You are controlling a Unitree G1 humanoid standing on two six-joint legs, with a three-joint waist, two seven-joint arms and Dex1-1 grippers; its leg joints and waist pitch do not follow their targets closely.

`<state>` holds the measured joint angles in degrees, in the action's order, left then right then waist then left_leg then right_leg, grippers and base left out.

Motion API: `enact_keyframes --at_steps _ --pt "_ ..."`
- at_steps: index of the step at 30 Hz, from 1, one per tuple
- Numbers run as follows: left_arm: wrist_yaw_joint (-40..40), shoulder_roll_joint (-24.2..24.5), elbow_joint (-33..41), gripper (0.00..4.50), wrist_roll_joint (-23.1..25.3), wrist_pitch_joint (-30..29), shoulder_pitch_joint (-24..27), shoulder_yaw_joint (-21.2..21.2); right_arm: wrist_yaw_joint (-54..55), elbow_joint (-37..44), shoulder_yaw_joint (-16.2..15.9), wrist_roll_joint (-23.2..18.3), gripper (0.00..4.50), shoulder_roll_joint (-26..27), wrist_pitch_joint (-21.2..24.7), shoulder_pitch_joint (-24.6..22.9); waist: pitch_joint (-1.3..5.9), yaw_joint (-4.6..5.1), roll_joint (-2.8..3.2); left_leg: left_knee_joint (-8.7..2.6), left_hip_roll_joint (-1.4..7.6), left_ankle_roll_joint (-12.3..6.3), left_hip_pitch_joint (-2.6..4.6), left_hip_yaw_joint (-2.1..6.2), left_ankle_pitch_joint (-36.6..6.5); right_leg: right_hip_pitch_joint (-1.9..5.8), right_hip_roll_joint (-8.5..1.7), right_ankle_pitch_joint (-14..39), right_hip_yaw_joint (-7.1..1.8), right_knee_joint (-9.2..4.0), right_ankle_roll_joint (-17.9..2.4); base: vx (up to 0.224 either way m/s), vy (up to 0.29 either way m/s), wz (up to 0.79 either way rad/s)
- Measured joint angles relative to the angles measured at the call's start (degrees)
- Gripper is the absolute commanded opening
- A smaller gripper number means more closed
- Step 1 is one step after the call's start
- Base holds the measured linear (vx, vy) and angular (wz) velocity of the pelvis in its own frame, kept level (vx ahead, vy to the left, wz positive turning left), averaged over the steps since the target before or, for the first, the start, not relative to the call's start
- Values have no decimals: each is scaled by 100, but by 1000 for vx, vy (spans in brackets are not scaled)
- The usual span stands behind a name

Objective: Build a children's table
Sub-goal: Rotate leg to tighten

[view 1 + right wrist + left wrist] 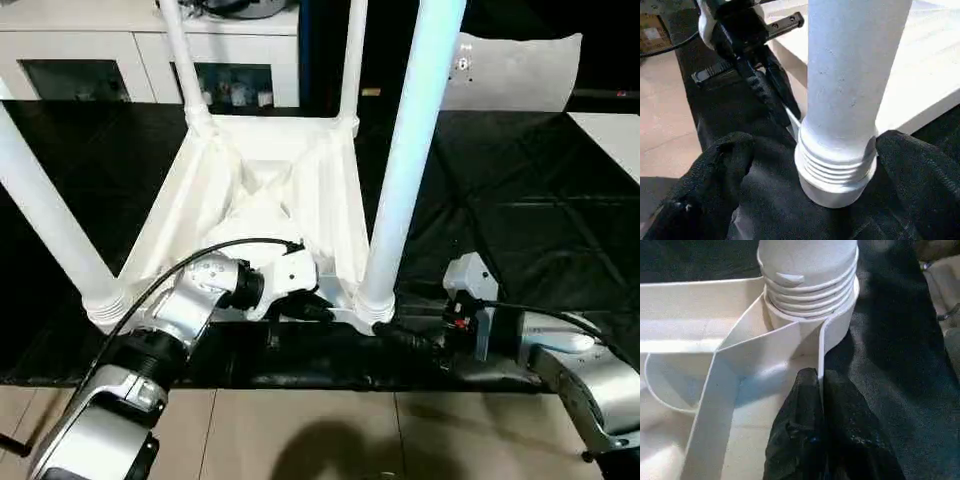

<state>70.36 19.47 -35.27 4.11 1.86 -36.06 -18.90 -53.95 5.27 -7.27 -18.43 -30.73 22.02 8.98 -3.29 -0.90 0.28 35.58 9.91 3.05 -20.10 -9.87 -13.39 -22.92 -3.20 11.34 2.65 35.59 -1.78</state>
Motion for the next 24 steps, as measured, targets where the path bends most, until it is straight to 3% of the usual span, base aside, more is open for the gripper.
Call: enact_keyframes --at_steps 6,11,16,17,20,24 --pt "206 -159 -298 80 -447 -272 -11 257 -163 34 -1 -60 450 -98 15 -35 -3 -31 -6 0 -1 -2 -3 0 -1 0 0 0 1 -4 0 0 0 0" --pt "449 -142 -531 80 -437 -281 -184 217 -171 36 0 -60 450 -122 13 -53 -3 -31 -6 -1 0 -3 -3 0 -1 -1 0 0 2 -6 0 0 0 0" --pt "592 94 -958 80 -134 -10 -487 -11 -217 118 5 -63 450 -206 12 -164 -1 -26 -2 -3 -1 -4 -2 0 -2 2 0 0 1 -10 0 0 0 0" --pt "602 94 -991 46 -73 50 -514 -48 -217 120 5 -63 450 -206 12 -166 -1 -32 -2 -3 -1 -3 -2 0 -2 3 0 -1 1 -12 -1 0 0 0" --pt "601 94 -1039 43 23 140 -568 -108 -216 137 5 -63 450 -206 5 -166 -1 -34 -2 -3 -1 -2 3 0 -1 10 0 -6 1 -15 0 0 0 0" --pt "605 64 -1172 6 -3 244 -613 -69 -216 136 6 -70 450 -206 5 -149 -1 -38 -2 -3 -1 -1 2 0 -1 9 0 -7 1 -14 1 0 0 0"
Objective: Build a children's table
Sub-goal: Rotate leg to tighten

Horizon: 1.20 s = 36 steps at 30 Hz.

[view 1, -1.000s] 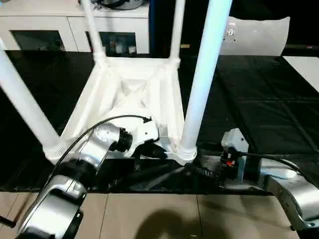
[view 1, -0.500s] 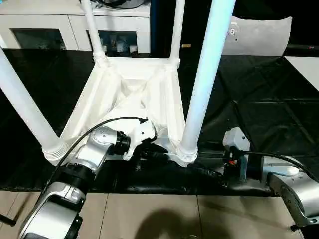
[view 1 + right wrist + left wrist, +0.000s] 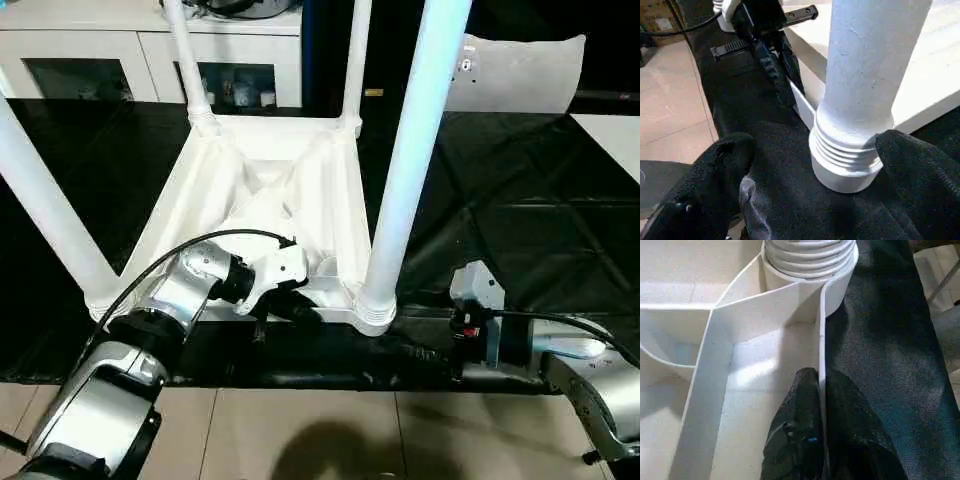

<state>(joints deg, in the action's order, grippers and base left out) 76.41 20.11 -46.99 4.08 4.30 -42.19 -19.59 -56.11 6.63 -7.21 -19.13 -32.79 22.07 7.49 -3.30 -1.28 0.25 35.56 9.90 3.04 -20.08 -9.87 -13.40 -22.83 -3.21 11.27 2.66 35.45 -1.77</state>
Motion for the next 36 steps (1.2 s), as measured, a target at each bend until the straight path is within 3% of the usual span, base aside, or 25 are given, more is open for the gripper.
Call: enact_keyframes --at_steps 9,13,17,24,25,30,36 --pt "57 -21 2 6 8 174 26 61 -110 -17 0 -2 450 -1 -24 152 -1 -36 -2 -5 0 -3 -5 -1 0 -7 0 1 1 -3 2 0 0 0" --pt "71 -72 -7 57 -184 171 89 184 -125 -20 -1 -2 450 -1 -23 152 -7 -39 -15 -5 0 -2 -5 -1 0 -7 0 1 1 -3 2 0 0 0" --pt "68 -145 -2 70 -223 181 114 194 -130 -20 -3 -2 450 -1 -23 151 -6 -42 -33 -5 0 -3 -7 -1 0 -8 0 1 0 -6 1 0 0 0" --pt "-49 -210 -103 70 -87 379 71 108 -131 -20 -6 1 450 7 -23 151 -3 -42 -34 -5 1 -2 -1 -1 1 -3 0 0 1 -4 1 0 0 0" --pt "-64 -209 -119 42 -76 395 65 104 -131 -19 -6 1 450 7 -23 151 -3 -41 -34 -5 0 -2 1 -1 1 -1 0 -1 0 -4 2 0 0 0" --pt "-170 -195 -164 7 -93 405 58 141 -134 -19 -6 -1 450 13 -23 151 -2 -37 -36 -4 1 0 2 -1 7 0 0 -13 0 -3 9 0 0 0" --pt "-157 -168 -209 7 -63 584 53 122 -133 -20 -6 -2 450 18 -23 151 -1 -26 -38 -4 1 -1 1 -1 7 -1 0 -13 0 -5 9 0 0 0"
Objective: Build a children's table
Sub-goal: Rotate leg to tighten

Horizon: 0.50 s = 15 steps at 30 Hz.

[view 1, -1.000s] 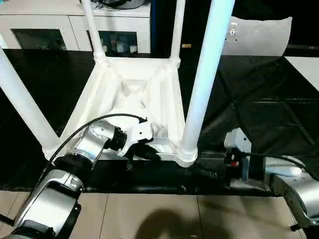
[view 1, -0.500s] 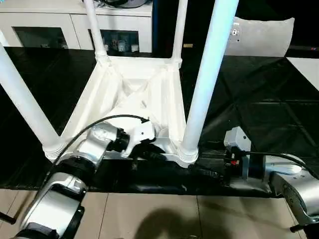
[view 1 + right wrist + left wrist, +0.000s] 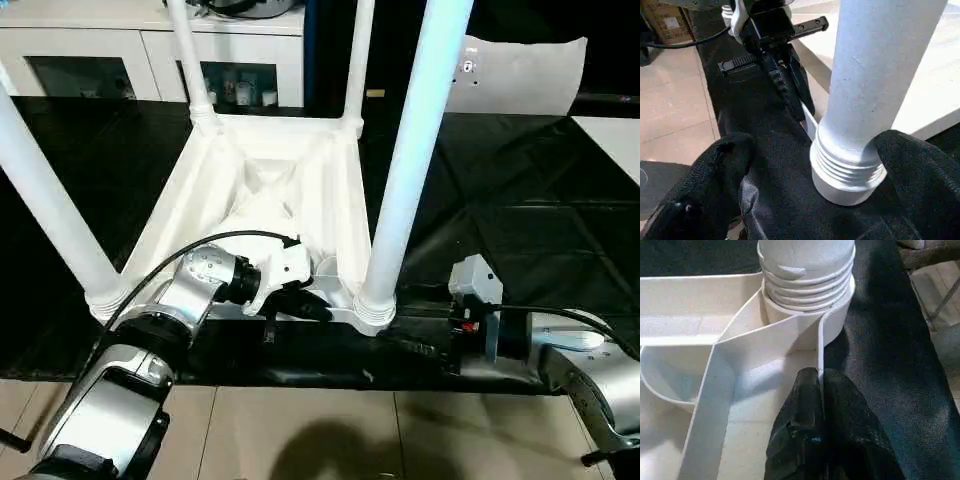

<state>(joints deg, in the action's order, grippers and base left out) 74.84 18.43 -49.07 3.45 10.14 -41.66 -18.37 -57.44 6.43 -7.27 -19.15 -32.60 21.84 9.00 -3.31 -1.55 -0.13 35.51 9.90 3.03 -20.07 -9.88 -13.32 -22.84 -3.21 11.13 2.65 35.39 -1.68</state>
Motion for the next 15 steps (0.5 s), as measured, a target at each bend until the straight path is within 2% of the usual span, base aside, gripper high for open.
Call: enact_keyframes --at_steps 4,8,10,11,12,15 --pt "22 56 12 7 21 137 9 -27 11 -137 0 5 450 64 -6 86 -3 26 -18 0 1 0 0 0 0 -2 0 0 0 3 0 0 0 0" --pt "129 185 142 7 50 338 71 -67 -7 -581 2 36 450 135 -154 466 -3 78 -32 0 1 1 -4 0 0 -7 0 0 1 3 1 0 0 0" --pt "332 282 290 7 48 391 136 -116 -242 -843 -17 27 450 134 -252 686 -5 70 -47 -1 2 -2 -8 0 0 -10 0 3 2 1 5 0 0 0" --pt "450 333 362 0 44 403 146 -154 -406 -956 -24 17 421 124 -275 788 -5 62 -55 -1 3 -2 -13 0 0 -13 0 3 5 0 4 0 0 0" --pt "545 364 427 0 42 411 157 -183 -536 -1012 -40 10 421 97 -298 867 -5 50 -58 -1 3 -5 -13 0 -2 -16 0 3 5 -3 4 0 0 0" --pt "767 413 588 0 41 457 177 -284 -897 -1192 -213 -37 408 98 -399 1087 0 -75 -74 1 2 -20 -8 -1 -3 -24 -4 7 9 -6 -2 0 0 0"
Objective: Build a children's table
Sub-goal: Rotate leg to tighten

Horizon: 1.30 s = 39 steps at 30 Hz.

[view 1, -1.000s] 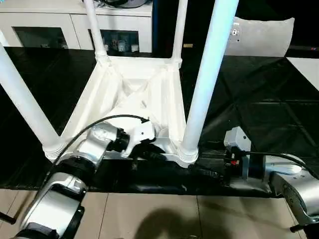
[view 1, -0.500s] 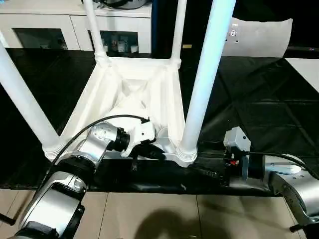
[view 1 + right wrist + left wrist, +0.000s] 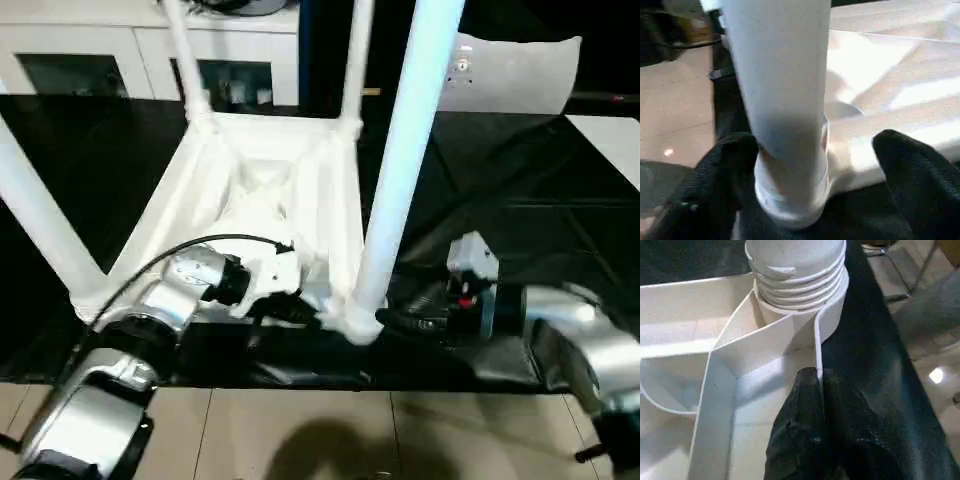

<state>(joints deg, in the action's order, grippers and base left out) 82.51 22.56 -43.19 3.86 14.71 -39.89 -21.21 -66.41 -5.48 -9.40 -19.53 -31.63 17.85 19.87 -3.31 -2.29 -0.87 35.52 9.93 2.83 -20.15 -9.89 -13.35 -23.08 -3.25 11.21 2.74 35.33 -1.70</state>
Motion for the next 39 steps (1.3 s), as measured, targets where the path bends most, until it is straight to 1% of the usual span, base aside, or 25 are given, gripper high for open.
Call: enact_keyframes --at_steps 2,5,6,8,9,10,11,13,14,15,16,18,19,21,22,27,30,33,35,37,39 --pt "74 15 73 0 4 17 2 -16 -143 -69 -60 -9 374 17 -34 56 0 -52 -3 4 -2 -6 -4 -7 -2 -3 -7 0 -1 1 -1 0 0 0" --pt "111 56 170 0 29 23 1 -95 -375 -386 -221 -7 370 84 -107 254 -3 -83 -17 14 -2 -9 -3 -13 -3 -3 -10 0 -1 7 -1 0 0 0" --pt "114 63 185 0 33 23 0 -109 -446 -445 -241 -5 342 116 -115 291 -3 -94 -20 14 -2 -8 -2 -13 -3 -3 -11 0 -1 10 -1 0 0 0" --pt "119 72 206 0 41 23 1 -118 -550 -563 -272 -3 333 181 -112 366 -7 -104 -30 15 -1 -7 1 -13 -2 -3 -11 0 -1 18 -1 0 0 0" --pt "119 74 217 0 46 23 1 -120 -610 -616 -337 -2 323 196 -106 419 -11 -107 -38 15 0 -5 2 -13 -1 -4 -11 0 0 23 -1 0 0 0" --pt "120 77 228 0 47 23 1 -123 -657 -641 -369 3 323 219 -106 455 -13 -109 -42 15 1 -5 3 -14 -1 -5 -11 1 0 25 -2 0 0 0" --pt "120 76 238 0 49 23 1 -126 -674 -644 -393 5 299 238 -106 471 -15 -112 -45 15 1 -5 2 -13 -1 -5 -11 2 0 27 -3 0 0 0" --pt "121 73 246 0 48 23 1 -126 -740 -664 -468 19 292 253 -109 505 -16 -119 -48 15 1 -4 2 -13 -1 -5 -11 3 0 27 -4 0 0 0" --pt "122 74 248 0 47 23 0 -125 -775 -684 -482 25 278 257 -110 510 -17 -121 -50 15 1 -4 2 -14 -1 -5 -11 3 0 26 -5 0 0 0" --pt "125 77 249 0 47 23 0 -127 -809 -724 -503 45 278 257 -113 519 -18 -121 -52 15 1 -4 2 -14 -1 -5 -11 3 0 26 -6 0 0 0" --pt "132 80 249 0 48 23 -1 -133 -887 -802 -542 59 255 257 -114 537 -19 -119 -54 15 1 -5 2 -14 -1 -5 -11 3 0 26 -6 0 0 0" --pt "170 95 249 0 45 23 -2 -155 -934 -868 -568 65 244 258 -114 545 -19 -121 -53 14 1 -5 2 -14 -1 -6 -11 4 0 26 -6 0 0 0" --pt "188 100 249 0 41 26 -2 -165 -949 -868 -569 69 226 259 -116 546 -19 -122 -53 14 1 -4 2 -14 -1 -6 -11 4 1 27 -7 0 0 0" --pt "213 100 249 0 34 29 -2 -170 -971 -868 -573 82 226 259 -113 554 -19 -130 -54 15 1 -4 2 -14 -1 -6 -11 4 1 28 -7 0 0 0" --pt "213 101 249 0 34 29 -2 -169 -973 -868 -573 84 210 259 -111 554 -19 -130 -54 15 1 -4 3 -14 -1 -5 -11 4 0 28 -7 0 0 0" --pt "213 108 282 0 26 -12 2 -158 -975 -859 -572 92 202 259 -99 556 -21 -128 -58 15 1 -4 3 -15 -1 -5 -11 4 0 28 -7 0 0 0" --pt "206 129 471 0 -67 -325 96 -96 -955 -751 -563 89 200 260 79 540 -27 -117 -63 14 1 -4 3 -15 -1 -5 -11 5 0 25 -8 0 0 0" --pt "84 136 813 0 -139 -761 303 15 -658 -304 -454 57 200 306 427 265 -31 -114 -60 6 1 -4 3 -15 -1 -7 -11 8 -1 20 -10 0 0 0" --pt "-27 129 977 0 -125 -1067 352 24 -383 -93 -422 61 200 399 554 149 -35 -95 -57 4 1 -3 6 -16 -1 -5 -11 8 -2 18 -10 0 0 0" --pt "-156 135 1099 0 -82 -1406 385 75 -12 63 -347 88 200 522 612 11 -43 -41 -58 3 0 25 10 -16 -6 4 -11 5 -5 20 -12 0 0 0" --pt "-392 123 1235 0 -44 -1799 439 175 458 132 -238 196 200 766 696 -45 -55 33 -62 1 -1 48 15 -16 -7 21 -11 0 -7 21 -11 0 0 0"
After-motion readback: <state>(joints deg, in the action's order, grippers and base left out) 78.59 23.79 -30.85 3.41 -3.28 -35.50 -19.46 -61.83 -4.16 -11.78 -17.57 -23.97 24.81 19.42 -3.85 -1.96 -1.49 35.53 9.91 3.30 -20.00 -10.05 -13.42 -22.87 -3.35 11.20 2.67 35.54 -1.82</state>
